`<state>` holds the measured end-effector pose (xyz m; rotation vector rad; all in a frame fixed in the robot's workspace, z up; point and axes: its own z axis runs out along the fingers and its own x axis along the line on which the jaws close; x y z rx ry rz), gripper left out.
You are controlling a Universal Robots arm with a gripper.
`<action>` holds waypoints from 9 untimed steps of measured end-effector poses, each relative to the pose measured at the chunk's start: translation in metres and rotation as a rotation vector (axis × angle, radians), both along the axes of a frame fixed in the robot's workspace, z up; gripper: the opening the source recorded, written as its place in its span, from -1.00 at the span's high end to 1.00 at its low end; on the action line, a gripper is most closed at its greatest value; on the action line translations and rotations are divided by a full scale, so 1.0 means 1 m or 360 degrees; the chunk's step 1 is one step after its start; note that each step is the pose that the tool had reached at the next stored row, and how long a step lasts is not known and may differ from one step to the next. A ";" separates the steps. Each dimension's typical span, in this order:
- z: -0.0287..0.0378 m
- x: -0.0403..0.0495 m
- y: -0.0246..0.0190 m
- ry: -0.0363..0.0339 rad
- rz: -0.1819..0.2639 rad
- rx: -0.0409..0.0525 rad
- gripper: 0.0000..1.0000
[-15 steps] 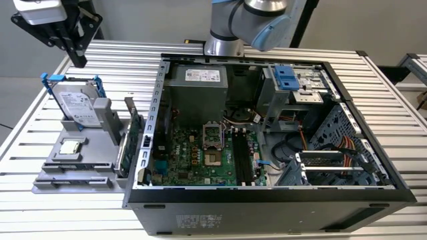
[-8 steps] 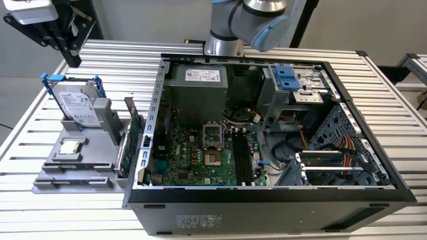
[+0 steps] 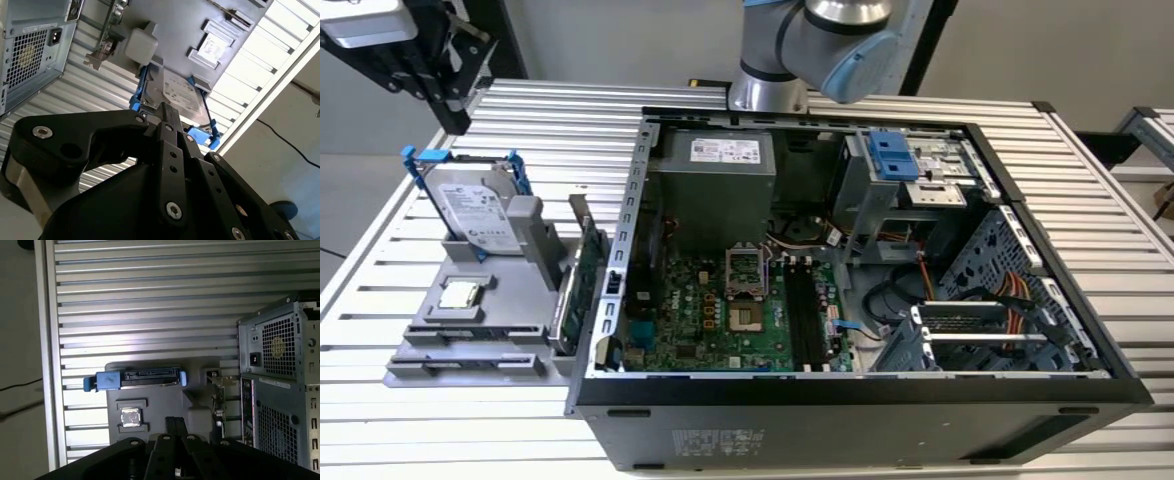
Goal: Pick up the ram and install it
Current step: 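Reach for the ram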
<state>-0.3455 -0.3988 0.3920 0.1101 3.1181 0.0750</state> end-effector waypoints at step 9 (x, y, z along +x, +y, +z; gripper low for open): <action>0.0000 -0.0069 0.0000 0.0000 0.0001 0.0000 1.00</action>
